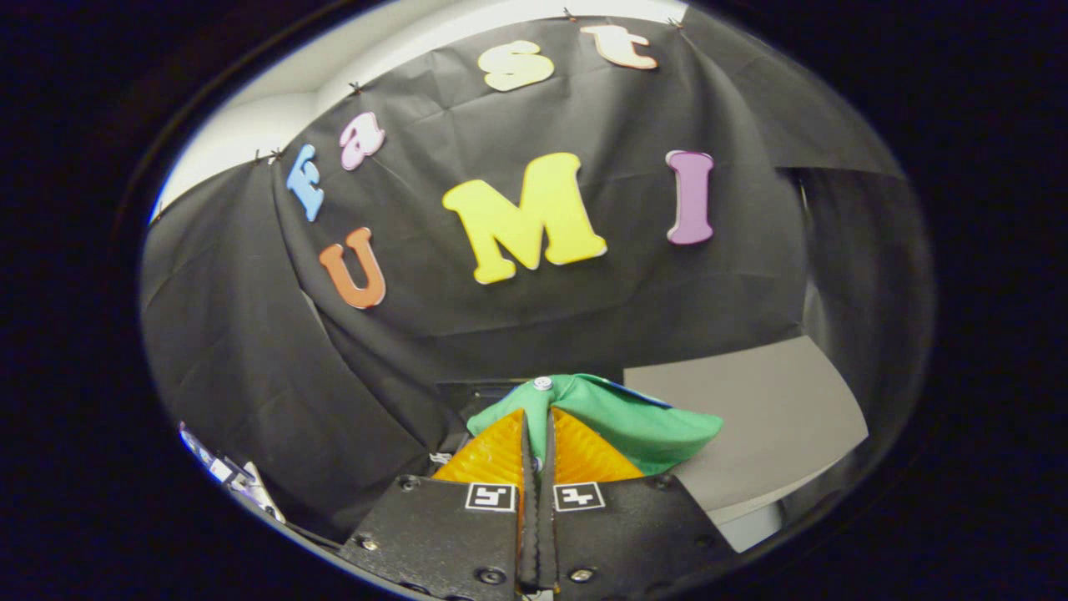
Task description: Put the clothes into the washing machine and then close the washing machine lid.
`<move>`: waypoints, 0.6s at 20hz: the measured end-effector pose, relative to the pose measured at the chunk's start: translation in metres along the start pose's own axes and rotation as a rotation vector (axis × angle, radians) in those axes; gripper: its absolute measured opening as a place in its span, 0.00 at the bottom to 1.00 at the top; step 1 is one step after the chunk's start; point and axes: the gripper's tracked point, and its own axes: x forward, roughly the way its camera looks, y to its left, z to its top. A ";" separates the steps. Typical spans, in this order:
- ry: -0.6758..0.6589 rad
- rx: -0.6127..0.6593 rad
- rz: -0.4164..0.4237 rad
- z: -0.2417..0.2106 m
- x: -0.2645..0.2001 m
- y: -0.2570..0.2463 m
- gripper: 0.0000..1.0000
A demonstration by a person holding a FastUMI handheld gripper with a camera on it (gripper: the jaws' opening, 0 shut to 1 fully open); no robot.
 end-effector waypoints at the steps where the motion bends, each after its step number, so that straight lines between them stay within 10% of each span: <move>1: -0.002 -0.011 0.019 0.005 0.003 0.013 0.04; 12: 0.117 -0.072 0.138 -0.036 0.122 0.107 0.04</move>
